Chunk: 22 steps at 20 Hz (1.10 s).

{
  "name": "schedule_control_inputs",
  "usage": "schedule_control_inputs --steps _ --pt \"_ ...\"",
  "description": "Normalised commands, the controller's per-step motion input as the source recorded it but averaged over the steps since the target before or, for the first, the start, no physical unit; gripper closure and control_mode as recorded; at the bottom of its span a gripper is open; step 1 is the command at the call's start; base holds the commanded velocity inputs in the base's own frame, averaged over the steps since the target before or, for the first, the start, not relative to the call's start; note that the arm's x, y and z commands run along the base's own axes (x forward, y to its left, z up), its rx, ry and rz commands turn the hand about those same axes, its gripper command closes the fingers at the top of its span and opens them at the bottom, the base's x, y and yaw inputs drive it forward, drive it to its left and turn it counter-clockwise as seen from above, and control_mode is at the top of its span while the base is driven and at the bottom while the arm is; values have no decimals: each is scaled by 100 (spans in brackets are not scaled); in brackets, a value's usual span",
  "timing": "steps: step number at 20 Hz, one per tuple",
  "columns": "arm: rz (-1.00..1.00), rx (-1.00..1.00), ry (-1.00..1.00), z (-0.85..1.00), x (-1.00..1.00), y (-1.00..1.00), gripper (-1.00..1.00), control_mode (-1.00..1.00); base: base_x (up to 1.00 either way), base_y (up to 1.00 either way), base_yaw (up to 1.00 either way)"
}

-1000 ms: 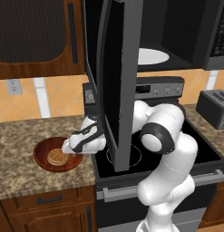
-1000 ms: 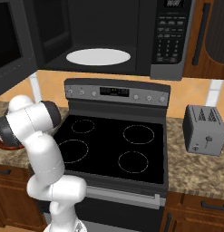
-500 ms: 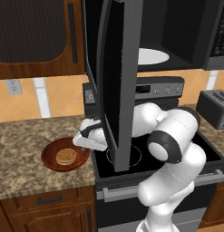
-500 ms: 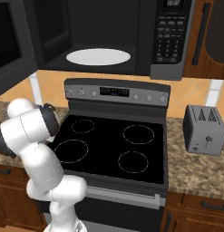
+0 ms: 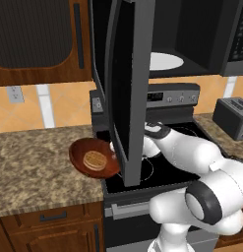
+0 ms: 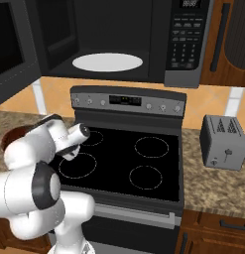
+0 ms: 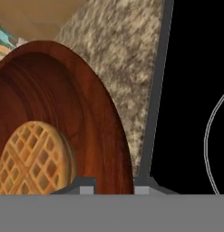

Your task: Open the microwave, place the bowl with waffle inside the microwave, then close the microwave door and turn it on.

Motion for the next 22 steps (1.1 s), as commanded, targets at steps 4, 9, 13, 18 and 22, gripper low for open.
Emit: schedule_control_inputs --steps 4,9,13,18,22 --pt "0 14 9 100 -20 -57 100 -100 0 0 0" --pt "-7 1 12 99 -19 -69 100 -100 0 0 0" --pt "-14 -15 6 53 -48 -87 100 -100 0 0 0" --pt "-17 -15 0 28 -76 -99 100 -100 0 0 0" --pt "-25 -17 0 24 -61 -100 100 -100 0 0 0"
